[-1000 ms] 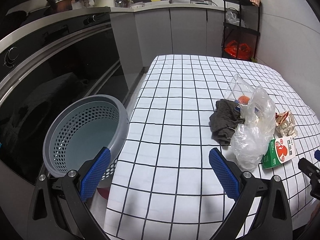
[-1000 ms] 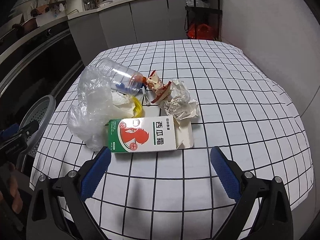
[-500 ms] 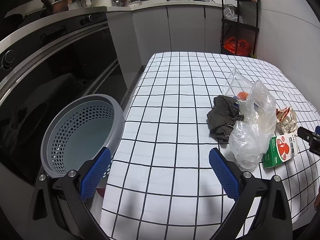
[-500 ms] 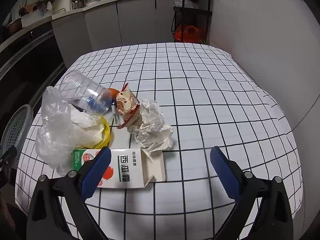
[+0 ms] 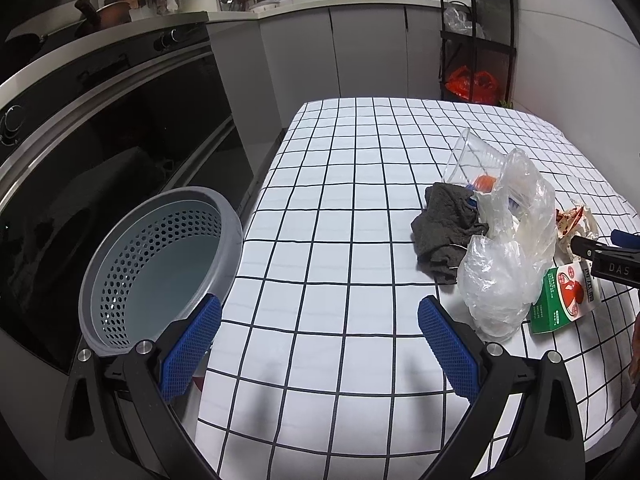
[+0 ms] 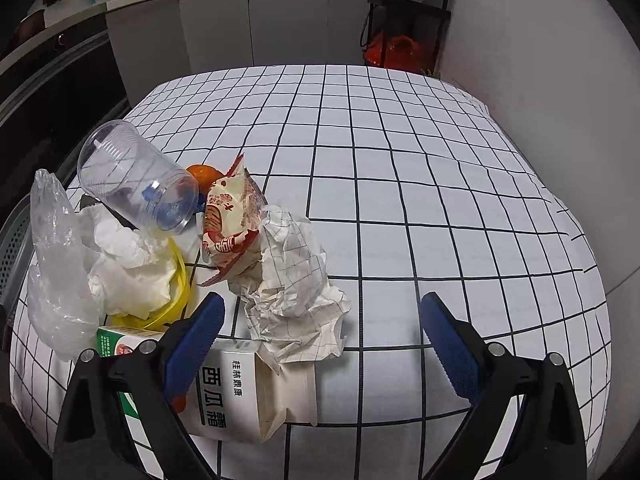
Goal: Collect trash
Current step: 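Move the right tool toward the crumpled white paper on the carton, then grasp the crumpled paper with the right tool while the left tool grasps the clear plastic bag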
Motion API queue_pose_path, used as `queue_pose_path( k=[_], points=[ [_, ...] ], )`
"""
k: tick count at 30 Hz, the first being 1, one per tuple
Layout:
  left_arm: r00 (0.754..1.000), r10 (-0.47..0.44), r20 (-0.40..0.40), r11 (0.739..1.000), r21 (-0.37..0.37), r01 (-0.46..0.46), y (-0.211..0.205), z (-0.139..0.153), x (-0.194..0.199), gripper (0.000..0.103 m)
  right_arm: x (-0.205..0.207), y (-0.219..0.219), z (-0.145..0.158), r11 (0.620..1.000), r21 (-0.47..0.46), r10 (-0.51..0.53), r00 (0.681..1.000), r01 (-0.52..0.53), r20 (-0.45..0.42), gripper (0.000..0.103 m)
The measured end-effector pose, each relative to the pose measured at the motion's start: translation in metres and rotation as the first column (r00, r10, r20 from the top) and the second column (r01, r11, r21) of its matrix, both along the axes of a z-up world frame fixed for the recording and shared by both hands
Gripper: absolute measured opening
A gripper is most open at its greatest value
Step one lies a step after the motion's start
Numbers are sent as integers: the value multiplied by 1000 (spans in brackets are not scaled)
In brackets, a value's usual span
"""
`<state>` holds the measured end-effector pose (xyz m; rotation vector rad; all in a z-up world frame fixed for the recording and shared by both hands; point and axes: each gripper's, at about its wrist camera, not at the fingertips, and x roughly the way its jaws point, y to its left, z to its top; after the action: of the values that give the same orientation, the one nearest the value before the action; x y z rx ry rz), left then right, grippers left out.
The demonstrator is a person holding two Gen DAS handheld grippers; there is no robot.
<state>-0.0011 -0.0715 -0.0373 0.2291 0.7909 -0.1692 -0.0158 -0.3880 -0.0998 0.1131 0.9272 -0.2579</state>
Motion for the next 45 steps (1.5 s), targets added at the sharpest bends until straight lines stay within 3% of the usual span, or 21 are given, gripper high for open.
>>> queue_pose_path(
  k=[4,6,8,12,26,34,40,45],
  points=[
    [1000,-9,-5,1000,-4,9,-2,-1,1,97,1,4,1,1000,-7,12,1000,-12,8,91],
    [1000,-16,-2,1000,-1,16,-4,0,-1,97,2,7,1,1000,-10,20,1000,-20,0,69],
    [1000,-23,2,1000,-2,23,-6,0,-2,97,2,8,-1,1000,-4,25,1000,-25,-17,56],
    [999,-39,7,999,-15,39,-9,1,-4,97,-2,10,0,1000,3,28,1000,-28,-12,41],
    [991,-131,9,988,-87,131,-29,5,-17,97,-45,-9,42,995,90,-59,993,50,100,40],
    [981,-194,4,973,-127,193,-55,8,-15,97,-46,-6,52,993,120,-35,992,21,121,40],
    [974,-227,1,968,-105,226,-77,0,-10,97,-47,-2,58,992,128,-16,990,-3,142,40],
    [972,-227,-54,969,-116,220,-86,-16,3,97,-47,-5,57,990,143,-20,990,0,142,41]
  ],
)
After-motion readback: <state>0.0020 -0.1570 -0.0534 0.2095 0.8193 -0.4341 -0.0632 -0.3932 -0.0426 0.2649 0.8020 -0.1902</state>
